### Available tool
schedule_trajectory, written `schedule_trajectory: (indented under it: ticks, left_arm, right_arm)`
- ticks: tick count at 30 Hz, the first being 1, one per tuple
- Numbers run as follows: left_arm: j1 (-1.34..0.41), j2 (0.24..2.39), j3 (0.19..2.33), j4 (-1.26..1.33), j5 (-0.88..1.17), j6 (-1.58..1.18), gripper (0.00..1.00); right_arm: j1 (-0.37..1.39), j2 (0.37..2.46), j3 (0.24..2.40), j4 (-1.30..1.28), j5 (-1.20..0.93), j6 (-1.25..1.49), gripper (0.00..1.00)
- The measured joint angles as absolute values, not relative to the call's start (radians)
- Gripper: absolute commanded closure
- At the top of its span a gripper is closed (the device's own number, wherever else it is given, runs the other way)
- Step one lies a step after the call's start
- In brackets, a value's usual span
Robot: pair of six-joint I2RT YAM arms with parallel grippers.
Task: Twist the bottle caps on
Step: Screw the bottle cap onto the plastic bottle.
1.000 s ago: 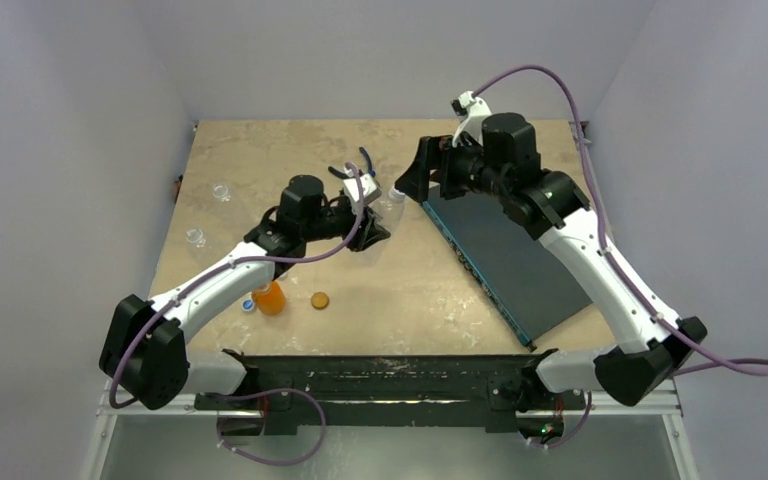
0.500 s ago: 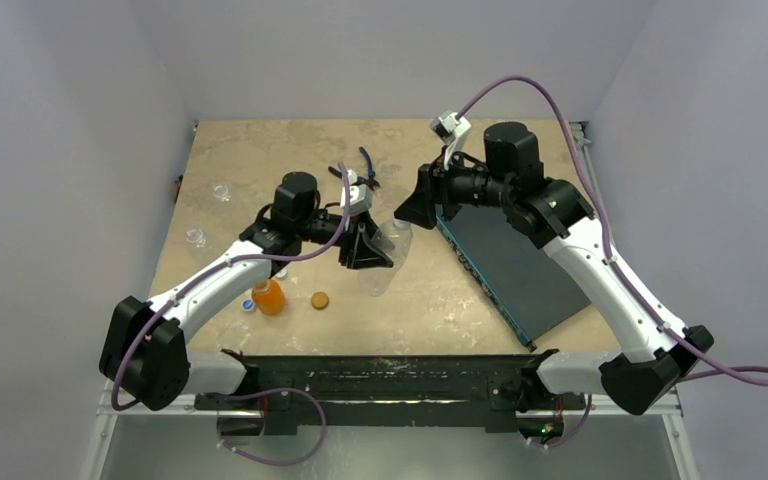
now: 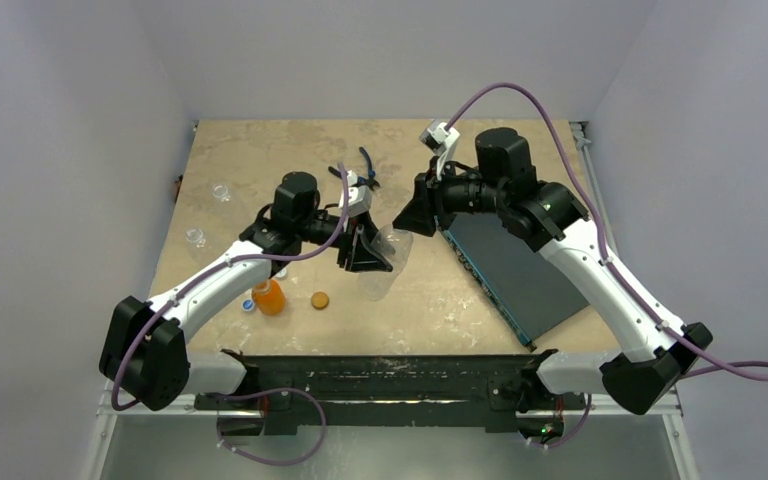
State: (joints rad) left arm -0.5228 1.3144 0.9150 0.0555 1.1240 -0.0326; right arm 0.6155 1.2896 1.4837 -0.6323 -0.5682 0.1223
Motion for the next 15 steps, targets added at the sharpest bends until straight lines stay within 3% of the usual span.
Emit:
schedule_trajectory:
  ticks: [10,15]
  left_arm:
    - [-0.522,1.314,0.915,0.074,1.112,-0.07,1.0]
    - [-0.529,1.314,0.913,0.102,0.944,-0.099,1.0]
  right_arm:
    - [0.615,1.293,1.482,-0.63,-0.547,0.12,1.0]
    - [0.609,1.341,1.515,-0.62,-0.471,0.146,1.0]
